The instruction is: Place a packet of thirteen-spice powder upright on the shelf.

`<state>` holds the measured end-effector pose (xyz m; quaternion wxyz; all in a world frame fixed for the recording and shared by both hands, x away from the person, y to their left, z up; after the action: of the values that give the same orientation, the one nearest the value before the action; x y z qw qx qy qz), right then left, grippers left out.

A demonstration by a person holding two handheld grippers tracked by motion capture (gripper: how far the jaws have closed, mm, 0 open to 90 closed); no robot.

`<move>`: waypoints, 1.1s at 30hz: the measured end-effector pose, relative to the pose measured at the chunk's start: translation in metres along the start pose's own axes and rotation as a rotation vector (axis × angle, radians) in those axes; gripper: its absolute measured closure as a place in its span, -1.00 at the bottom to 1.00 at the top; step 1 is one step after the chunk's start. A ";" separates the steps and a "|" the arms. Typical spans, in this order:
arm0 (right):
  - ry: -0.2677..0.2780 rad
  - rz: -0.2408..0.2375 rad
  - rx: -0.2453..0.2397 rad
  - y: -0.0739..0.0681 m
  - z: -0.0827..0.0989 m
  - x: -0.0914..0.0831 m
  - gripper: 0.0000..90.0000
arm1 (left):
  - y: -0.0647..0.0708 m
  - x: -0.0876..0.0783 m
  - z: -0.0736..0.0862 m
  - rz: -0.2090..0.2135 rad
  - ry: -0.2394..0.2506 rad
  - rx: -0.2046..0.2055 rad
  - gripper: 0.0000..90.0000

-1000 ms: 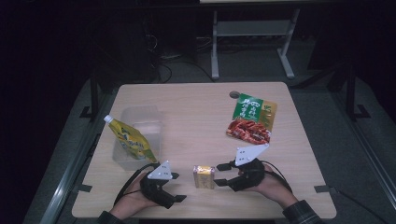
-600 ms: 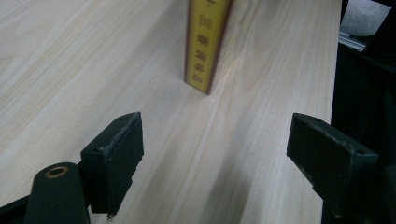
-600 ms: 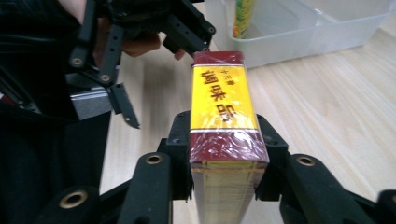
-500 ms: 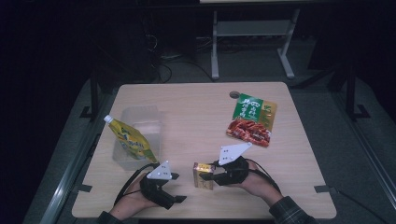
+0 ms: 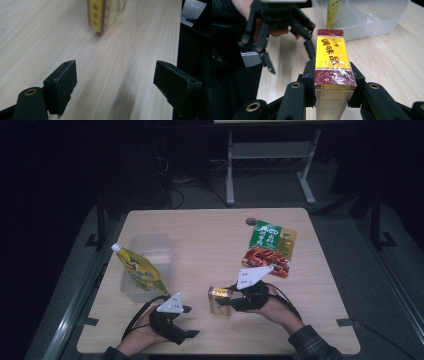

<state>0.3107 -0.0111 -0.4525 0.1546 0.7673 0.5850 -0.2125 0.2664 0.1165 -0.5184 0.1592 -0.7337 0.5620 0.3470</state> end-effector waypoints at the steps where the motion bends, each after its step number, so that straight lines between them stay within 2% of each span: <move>1: 0.003 0.003 -0.005 0.002 -0.002 -0.001 0.47 | 0.001 0.001 0.000 0.000 0.000 0.000 -0.59; 9: 0.021 0.013 0.002 0.021 -0.017 -0.003 0.47 | 0.001 0.003 0.002 0.002 -0.016 0.006 -0.59; 10: 0.020 0.011 0.006 0.023 -0.018 -0.003 0.47 | 0.003 0.004 0.002 0.006 -0.010 -0.008 -0.59; 13: 0.017 0.005 0.008 0.030 -0.023 -0.001 0.47 | 0.003 0.006 0.002 0.003 -0.016 0.008 -0.59; 14: 0.019 0.004 0.005 0.033 -0.026 0.000 0.47 | 0.004 0.007 0.002 0.009 -0.012 -0.004 -0.59; 17: 0.021 0.007 0.000 0.039 -0.032 0.003 0.47 | 0.005 0.008 0.002 0.011 -0.007 -0.007 -0.59; 18: 0.023 0.008 0.001 0.041 -0.035 0.004 0.47 | 0.004 0.007 0.002 0.009 -0.019 0.002 -0.59; 25: 0.031 0.004 -0.019 0.055 -0.055 0.018 0.47 | 0.006 0.008 0.003 0.017 -0.018 -0.003 -0.59; 33: 0.037 -0.027 -0.053 0.064 -0.082 0.042 0.47 | 0.007 0.008 0.002 0.026 -0.015 -0.004 -0.59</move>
<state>0.3934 0.0463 -0.4040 0.1611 0.7586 0.6036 -0.1850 0.2602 0.1093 -0.5244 0.1574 -0.7240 0.5698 0.3554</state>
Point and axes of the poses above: each handheld gripper's, and its own axes: x roughly forward along the jaws, z roughly out of its underside, y roughly to its right, the point moved 10 cm from there along x, roughly forward along the jaws, and after that the axes turned 3 degrees about z, right-handed, at the moved point
